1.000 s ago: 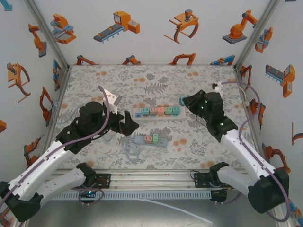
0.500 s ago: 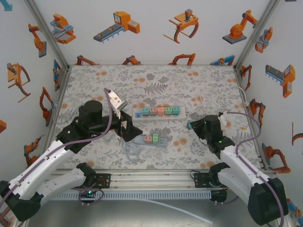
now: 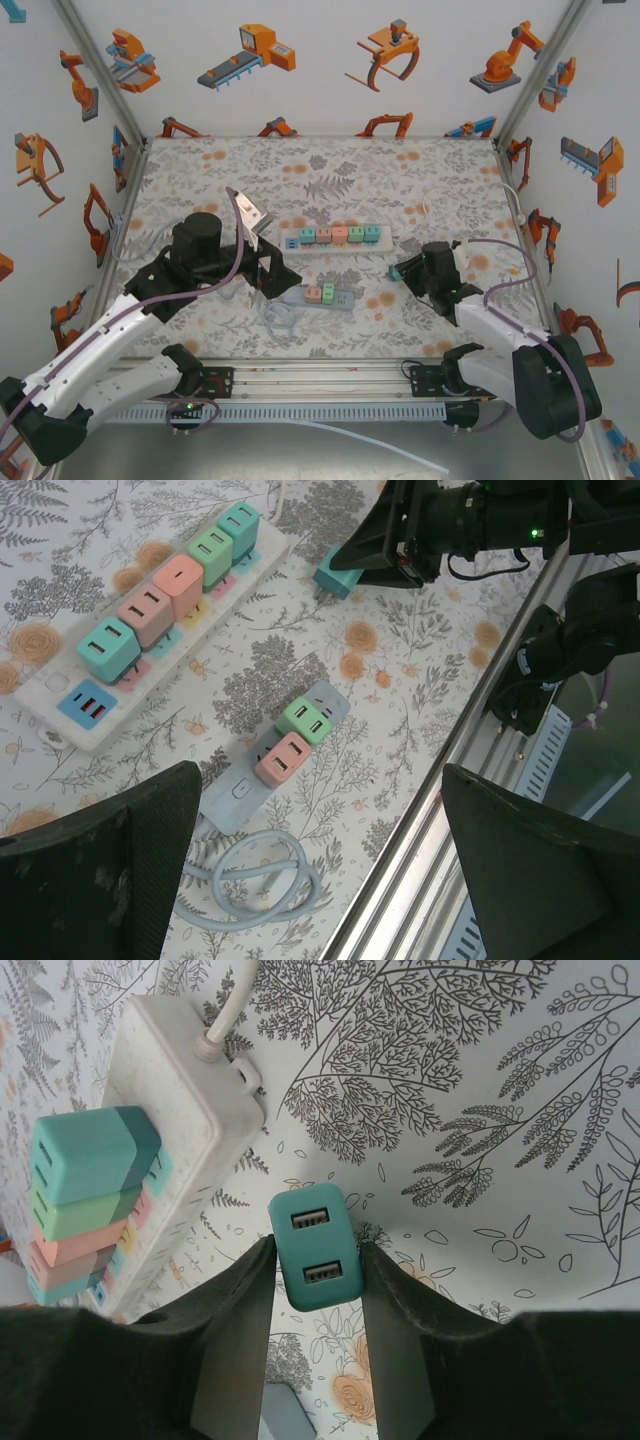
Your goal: Pull the plug off the socket
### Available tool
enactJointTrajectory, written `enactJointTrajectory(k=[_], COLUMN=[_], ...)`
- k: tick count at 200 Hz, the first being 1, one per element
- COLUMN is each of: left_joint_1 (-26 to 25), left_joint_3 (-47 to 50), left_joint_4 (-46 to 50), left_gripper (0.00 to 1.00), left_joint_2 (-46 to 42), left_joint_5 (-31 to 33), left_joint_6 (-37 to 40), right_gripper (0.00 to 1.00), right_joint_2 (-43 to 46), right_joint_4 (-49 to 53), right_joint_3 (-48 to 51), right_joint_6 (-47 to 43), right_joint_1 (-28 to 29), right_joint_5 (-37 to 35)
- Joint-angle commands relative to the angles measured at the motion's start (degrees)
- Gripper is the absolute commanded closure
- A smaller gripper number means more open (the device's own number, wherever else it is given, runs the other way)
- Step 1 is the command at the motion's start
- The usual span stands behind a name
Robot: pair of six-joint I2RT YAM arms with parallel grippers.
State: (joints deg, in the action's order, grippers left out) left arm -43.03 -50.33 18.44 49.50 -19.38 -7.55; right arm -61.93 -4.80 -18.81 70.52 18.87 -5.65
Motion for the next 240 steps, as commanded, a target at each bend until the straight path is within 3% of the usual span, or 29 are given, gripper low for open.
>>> enactJointTrajectory(k=[1, 80, 108, 127, 187, 216, 240], left_joint_1=[0.2, 0.2, 0.2, 0.2, 0.2, 0.2, 0.3], left_joint_3=[0.7, 1.2, 2.0, 2.1, 3.4, 2.5, 2.1], left_joint_4=[-0.6, -1.0, -0.9, -0.5, -2.3, 0.6, 3.3], left_gripper=[0.03, 0.03, 0.03, 0.03, 0.03, 0.03, 0.03], left_joint_2=[-0.2, 1.0, 0.4, 0.6, 1.5, 2.4, 3.6], left_joint_5=[1.3, 1.8, 3.8, 5.6, 12.3, 16.4, 20.2], left_joint_6=[0.8, -0.2, -1.0, -1.8, -7.2, -11.0, -14.9], right_gripper=[0.57, 0.47, 0.46, 0.46, 0.47, 0.47, 0.42], right_joint_2=[0.4, 9.6, 15.3, 17.3, 17.2, 15.2, 13.4], right_joint_4=[1.6, 12.1, 12.6, 9.2, -10.9, -15.5, -13.4], right_joint_3=[0.6, -2.0, -6.5, -9.8, -13.1, -13.8, -15.2], right_joint_6=[0.8, -1.2, -10.8, -22.0, -58.1, -73.6, -85.3], right_joint_1=[-0.4, -0.4, -0.4, -0.3, 0.4, 3.2, 7.1], right_joint_5=[-2.7, -9.6, -12.6, -11.6, 8.6, 19.6, 25.7])
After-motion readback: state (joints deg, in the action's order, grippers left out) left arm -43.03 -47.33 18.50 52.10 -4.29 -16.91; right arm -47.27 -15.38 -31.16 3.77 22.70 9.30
